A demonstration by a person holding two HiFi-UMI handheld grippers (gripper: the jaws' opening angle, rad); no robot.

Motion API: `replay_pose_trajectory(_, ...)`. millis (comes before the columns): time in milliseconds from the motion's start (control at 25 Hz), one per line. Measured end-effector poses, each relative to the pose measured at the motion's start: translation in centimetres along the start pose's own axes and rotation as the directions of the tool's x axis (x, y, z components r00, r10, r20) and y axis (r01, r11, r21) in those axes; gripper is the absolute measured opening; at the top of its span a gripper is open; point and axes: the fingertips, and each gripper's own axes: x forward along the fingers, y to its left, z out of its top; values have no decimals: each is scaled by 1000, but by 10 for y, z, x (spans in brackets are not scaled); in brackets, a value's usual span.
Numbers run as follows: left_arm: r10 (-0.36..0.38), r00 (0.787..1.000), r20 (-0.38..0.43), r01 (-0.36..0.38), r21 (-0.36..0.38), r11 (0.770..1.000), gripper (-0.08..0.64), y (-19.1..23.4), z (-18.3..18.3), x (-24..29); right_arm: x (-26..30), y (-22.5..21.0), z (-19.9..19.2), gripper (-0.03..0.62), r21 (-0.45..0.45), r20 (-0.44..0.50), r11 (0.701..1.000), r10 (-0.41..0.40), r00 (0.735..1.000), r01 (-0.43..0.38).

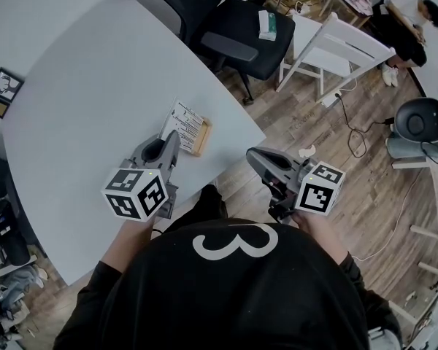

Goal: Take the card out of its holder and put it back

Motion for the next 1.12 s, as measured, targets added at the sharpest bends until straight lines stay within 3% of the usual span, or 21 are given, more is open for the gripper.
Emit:
replay_pose_trajectory(480, 32, 999, -34, -31, 26, 999, 25, -1, -11, 7, -5, 0, -1, 8, 11, 11, 1000, -7, 1000, 7)
replay_pose_trajectory(1120, 53, 991, -121, -43, 81, 996, 25, -1, -52, 20, -19, 6, -15, 8, 28, 0, 1000, -12, 1000, 12)
